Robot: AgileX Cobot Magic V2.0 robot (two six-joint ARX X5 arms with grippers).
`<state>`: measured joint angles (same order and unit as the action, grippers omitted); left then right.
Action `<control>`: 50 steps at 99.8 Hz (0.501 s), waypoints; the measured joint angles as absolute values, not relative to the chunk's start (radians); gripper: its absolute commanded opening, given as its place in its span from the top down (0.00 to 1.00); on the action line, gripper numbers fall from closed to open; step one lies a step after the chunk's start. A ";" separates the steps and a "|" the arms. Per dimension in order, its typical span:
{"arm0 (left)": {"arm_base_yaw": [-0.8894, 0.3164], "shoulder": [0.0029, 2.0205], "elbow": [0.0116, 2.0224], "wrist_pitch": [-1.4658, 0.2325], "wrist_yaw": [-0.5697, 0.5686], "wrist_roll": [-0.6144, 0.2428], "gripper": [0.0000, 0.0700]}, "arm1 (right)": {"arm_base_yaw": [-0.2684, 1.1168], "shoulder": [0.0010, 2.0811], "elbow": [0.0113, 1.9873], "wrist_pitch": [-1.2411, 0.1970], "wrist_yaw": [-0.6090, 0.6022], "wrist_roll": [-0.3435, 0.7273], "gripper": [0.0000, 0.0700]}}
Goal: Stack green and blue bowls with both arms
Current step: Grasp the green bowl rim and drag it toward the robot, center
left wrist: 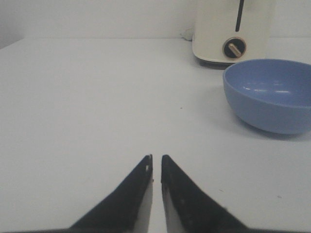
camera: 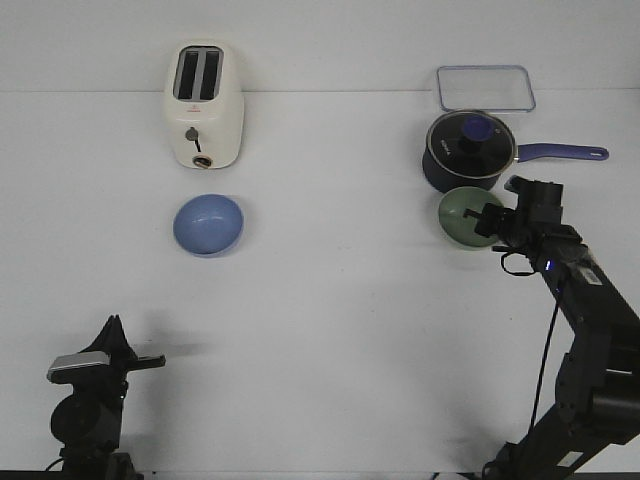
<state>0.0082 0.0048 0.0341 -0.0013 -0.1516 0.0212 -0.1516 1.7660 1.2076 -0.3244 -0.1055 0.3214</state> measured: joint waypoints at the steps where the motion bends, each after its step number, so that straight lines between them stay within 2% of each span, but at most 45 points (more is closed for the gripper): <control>1: 0.008 0.005 0.034 -0.001 -0.152 0.021 0.98 | -0.152 1.766 1.208 -0.324 -0.106 0.321 1.00; 14: 0.008 0.005 0.034 -0.001 -0.152 0.021 0.98 | -0.152 1.766 1.209 -0.329 -0.108 0.322 1.00; 30: 0.008 0.005 0.034 -0.001 -0.152 0.021 0.98 | -0.165 1.708 1.207 -0.426 -0.141 0.323 0.99; 50: 0.008 0.005 0.034 -0.001 -0.152 0.021 0.98 | -0.136 1.415 1.129 -0.482 -0.200 0.321 0.99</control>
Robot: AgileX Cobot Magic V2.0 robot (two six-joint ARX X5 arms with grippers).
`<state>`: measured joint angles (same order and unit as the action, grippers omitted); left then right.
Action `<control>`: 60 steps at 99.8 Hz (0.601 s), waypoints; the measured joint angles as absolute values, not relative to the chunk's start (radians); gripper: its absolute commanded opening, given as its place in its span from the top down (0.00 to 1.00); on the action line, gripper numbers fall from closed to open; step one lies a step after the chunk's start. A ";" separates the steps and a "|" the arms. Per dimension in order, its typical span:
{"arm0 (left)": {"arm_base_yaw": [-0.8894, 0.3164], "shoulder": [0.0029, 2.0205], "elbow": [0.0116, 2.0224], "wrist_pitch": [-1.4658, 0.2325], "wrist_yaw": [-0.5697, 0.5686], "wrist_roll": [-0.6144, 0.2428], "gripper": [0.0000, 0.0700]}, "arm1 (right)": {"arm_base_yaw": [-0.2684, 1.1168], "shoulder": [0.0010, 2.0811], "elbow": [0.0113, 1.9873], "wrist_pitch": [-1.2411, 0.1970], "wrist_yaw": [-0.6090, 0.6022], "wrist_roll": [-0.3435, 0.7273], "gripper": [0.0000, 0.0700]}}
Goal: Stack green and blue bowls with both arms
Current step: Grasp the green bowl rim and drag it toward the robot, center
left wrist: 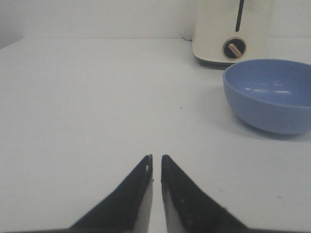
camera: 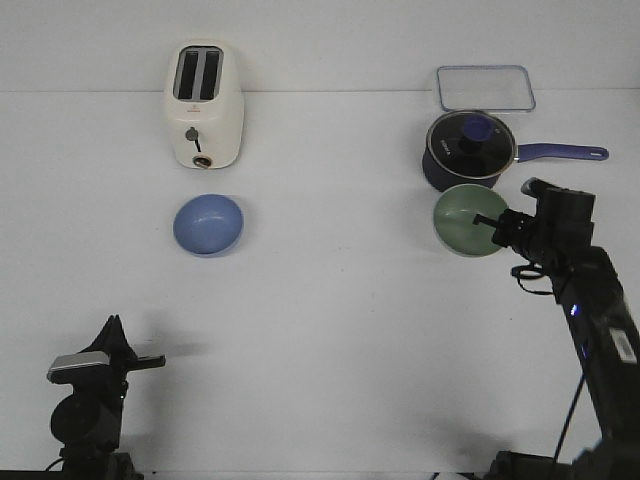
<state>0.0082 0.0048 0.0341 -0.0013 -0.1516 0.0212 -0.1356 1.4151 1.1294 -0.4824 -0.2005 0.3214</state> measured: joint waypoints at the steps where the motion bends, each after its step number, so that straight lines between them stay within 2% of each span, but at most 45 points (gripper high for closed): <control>1: 0.008 0.005 0.034 -0.001 -0.152 0.021 0.98 | -0.129 1.396 1.121 -0.482 -0.200 0.321 0.99; 16: 0.008 0.005 0.034 -0.001 -0.152 0.021 0.98 | 0.041 1.135 0.958 -0.493 -0.209 0.325 0.99; 28: 0.008 0.004 0.034 -0.001 -0.152 0.021 0.98 | 0.220 1.022 0.824 -0.504 -0.189 0.365 0.99; 45: 0.008 0.004 0.034 -0.001 -0.152 0.021 0.98 | 0.475 1.019 0.709 -0.459 -0.086 0.453 0.99; 60: 0.008 0.005 0.034 -0.001 -0.152 0.021 0.98 | 0.637 1.085 0.668 -0.405 -0.025 0.511 0.99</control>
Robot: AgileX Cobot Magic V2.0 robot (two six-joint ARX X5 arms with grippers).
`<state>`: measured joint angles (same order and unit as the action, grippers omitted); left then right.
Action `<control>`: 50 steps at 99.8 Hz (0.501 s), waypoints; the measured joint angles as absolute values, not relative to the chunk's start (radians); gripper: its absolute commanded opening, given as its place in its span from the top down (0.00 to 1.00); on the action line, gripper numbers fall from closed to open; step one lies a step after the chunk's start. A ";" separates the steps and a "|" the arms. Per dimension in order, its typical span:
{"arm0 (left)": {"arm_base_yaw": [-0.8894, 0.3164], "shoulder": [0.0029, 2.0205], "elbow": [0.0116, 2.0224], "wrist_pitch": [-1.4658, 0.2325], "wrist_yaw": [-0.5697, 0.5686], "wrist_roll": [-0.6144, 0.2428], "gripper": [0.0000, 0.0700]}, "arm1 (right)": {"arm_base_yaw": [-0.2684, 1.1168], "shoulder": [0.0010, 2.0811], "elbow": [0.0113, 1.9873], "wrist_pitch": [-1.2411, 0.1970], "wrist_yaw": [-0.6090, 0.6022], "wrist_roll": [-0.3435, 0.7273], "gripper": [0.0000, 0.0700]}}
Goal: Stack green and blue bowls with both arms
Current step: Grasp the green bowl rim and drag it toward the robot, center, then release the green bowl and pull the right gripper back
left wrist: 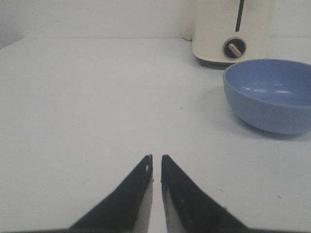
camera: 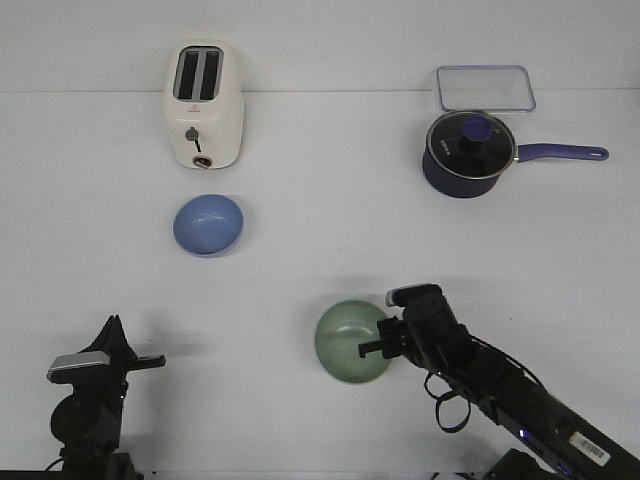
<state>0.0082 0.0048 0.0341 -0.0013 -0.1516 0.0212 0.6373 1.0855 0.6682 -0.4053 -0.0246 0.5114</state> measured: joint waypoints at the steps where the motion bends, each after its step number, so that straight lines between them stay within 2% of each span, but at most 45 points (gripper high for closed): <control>1: 0.008 0.005 0.034 -0.001 -0.152 0.021 0.98 | 0.645 1.091 0.668 -0.405 -0.020 0.514 0.99; 19: 0.008 0.004 0.034 -0.001 -0.152 0.021 0.98 | 0.720 1.169 0.667 -0.389 0.023 0.540 0.99; 36: 0.008 0.005 0.034 -0.001 -0.152 0.021 0.98 | 0.731 1.212 0.667 -0.384 0.029 0.548 0.99; 41: 0.008 0.005 0.034 -0.001 -0.152 0.021 0.98 | 0.731 1.213 0.667 -0.384 0.029 0.549 0.89; 50: 0.008 0.005 0.034 -0.001 -0.152 0.021 0.98 | 0.731 1.213 0.667 -0.389 0.030 0.549 0.58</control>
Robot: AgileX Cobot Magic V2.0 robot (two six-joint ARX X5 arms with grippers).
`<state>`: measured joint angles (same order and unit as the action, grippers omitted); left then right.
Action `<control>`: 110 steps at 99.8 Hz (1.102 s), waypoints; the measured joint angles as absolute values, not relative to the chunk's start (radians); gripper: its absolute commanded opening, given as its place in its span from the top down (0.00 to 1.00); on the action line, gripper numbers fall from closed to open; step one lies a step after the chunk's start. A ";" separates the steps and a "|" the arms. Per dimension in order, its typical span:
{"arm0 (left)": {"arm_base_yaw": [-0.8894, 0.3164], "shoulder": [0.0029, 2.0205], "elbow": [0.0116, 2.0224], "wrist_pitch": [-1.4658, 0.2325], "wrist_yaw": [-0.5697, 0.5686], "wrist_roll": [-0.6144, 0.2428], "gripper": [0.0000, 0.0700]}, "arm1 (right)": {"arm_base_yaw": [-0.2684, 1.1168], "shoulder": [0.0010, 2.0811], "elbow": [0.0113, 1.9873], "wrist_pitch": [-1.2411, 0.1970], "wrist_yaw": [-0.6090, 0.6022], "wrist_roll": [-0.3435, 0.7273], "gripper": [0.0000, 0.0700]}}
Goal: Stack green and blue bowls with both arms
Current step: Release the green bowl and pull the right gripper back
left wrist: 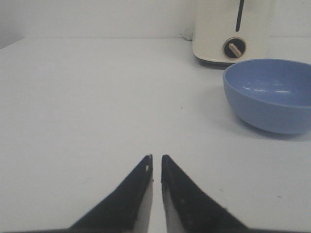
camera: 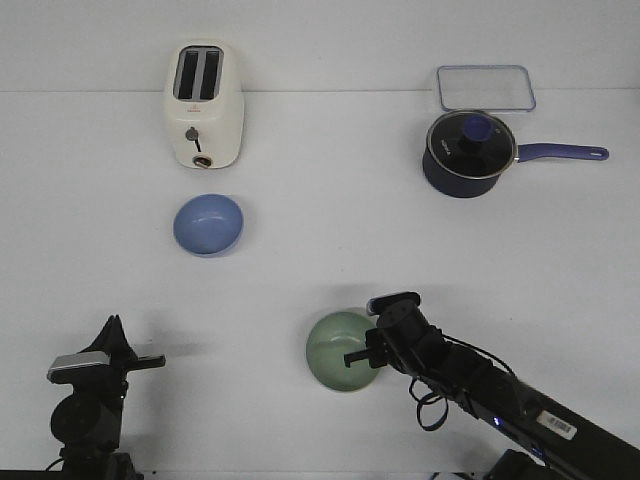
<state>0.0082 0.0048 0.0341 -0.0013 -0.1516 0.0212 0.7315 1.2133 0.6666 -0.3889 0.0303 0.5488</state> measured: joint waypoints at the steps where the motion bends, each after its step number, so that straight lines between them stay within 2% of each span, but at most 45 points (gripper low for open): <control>1: 0.008 0.005 0.034 -0.001 -0.152 0.021 0.98 | 0.731 1.213 0.667 -0.390 0.030 0.548 0.55; 6: 0.008 0.004 0.034 -0.001 -0.152 0.021 0.98 | 0.731 1.213 0.667 -0.395 0.030 0.548 0.47; 27: 0.008 0.005 0.034 -0.001 -0.152 0.021 0.98 | 0.731 1.157 0.667 -0.400 0.064 0.515 0.46; 47: 0.008 0.005 0.034 -0.001 -0.152 0.021 0.98 | 0.747 0.881 0.667 -0.468 0.160 0.464 0.47; 59: 0.008 0.004 0.034 -0.001 -0.152 0.021 0.98 | 0.818 0.691 0.643 -0.496 0.271 0.434 0.53; 74: 0.008 0.005 0.034 -0.001 -0.152 0.019 0.98 | 0.910 0.500 0.556 -0.504 0.358 0.407 0.53; 98: 0.008 0.005 0.034 -0.007 -0.151 -0.054 0.98 | 0.935 0.436 0.514 -0.521 0.371 0.389 0.53; 110: 0.008 0.005 0.034 0.015 -0.133 -0.130 0.98 | 0.935 0.436 0.514 -0.521 0.393 0.379 0.53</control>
